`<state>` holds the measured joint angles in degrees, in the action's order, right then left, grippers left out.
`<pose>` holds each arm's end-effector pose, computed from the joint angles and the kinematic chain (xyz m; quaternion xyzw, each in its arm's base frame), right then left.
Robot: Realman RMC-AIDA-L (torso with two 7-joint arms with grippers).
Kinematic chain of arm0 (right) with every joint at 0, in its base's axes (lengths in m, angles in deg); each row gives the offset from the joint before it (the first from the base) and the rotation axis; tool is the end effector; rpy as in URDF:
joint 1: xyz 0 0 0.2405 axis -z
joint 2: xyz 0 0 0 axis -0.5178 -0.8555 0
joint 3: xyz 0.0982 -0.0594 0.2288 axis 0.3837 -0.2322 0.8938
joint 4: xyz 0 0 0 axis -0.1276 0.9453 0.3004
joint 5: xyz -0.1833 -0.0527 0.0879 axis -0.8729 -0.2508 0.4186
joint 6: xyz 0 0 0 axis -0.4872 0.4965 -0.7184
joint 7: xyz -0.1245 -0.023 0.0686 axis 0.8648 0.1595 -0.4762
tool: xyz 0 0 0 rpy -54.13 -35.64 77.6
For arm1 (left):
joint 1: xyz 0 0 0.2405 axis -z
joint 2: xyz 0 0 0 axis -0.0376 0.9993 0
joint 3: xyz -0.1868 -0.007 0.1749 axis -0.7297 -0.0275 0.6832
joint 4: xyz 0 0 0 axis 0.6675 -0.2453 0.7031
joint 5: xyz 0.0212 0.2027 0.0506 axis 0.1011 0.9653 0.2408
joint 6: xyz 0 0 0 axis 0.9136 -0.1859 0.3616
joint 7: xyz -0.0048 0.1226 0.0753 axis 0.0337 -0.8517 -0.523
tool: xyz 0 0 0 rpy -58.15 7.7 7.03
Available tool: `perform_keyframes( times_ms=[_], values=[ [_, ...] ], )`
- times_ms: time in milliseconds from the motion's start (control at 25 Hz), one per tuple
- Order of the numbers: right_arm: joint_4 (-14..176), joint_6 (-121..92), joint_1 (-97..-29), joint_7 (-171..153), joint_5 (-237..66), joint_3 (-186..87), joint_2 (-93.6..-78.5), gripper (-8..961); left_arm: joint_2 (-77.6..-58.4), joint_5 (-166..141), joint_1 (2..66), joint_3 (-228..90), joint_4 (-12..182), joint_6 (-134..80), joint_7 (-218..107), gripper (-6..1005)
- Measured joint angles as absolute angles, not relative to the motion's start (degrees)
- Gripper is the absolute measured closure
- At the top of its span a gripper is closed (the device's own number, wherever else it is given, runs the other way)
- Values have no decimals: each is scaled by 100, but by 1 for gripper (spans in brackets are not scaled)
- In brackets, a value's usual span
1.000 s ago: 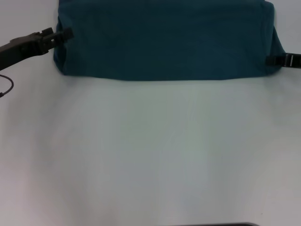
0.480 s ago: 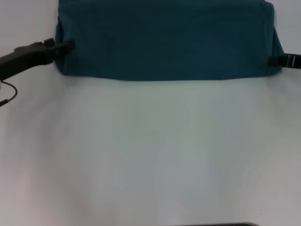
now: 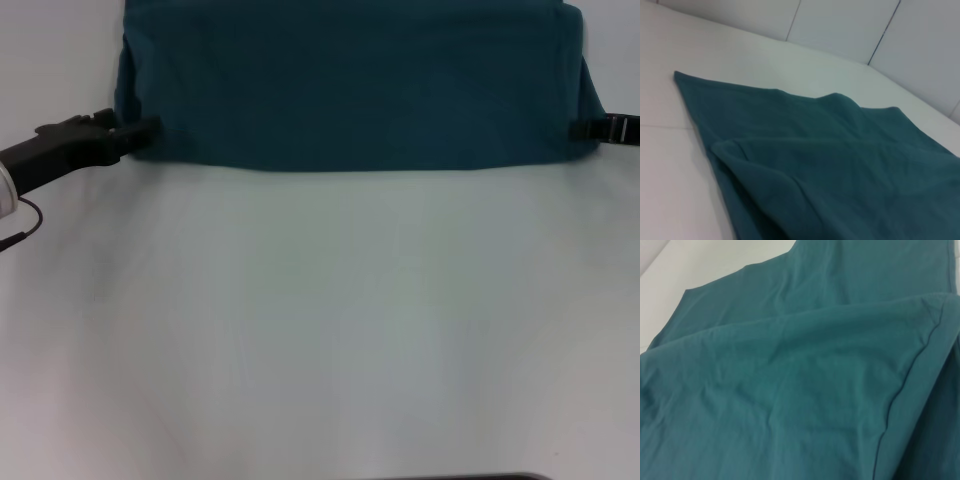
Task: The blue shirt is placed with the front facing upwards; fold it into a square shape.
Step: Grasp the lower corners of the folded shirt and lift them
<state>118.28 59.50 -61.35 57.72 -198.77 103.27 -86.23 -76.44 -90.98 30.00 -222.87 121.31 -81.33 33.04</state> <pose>0.3532 0.3602 0.0459 -0.7745 0.5504 0.1448 0.2762 -0.3223 0.3521 -0.0083 -0.8159 -0.4238 -0.2278 0.3205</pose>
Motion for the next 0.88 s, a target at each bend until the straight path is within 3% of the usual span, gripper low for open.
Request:
perform_keyframes(
  times_ms=[880],
  values=[
    [11815, 5918, -6152, 5812, -19863, 10311, -8625, 934, -7692, -9138, 3143, -21803, 11929, -7771, 3231, 255]
  ],
)
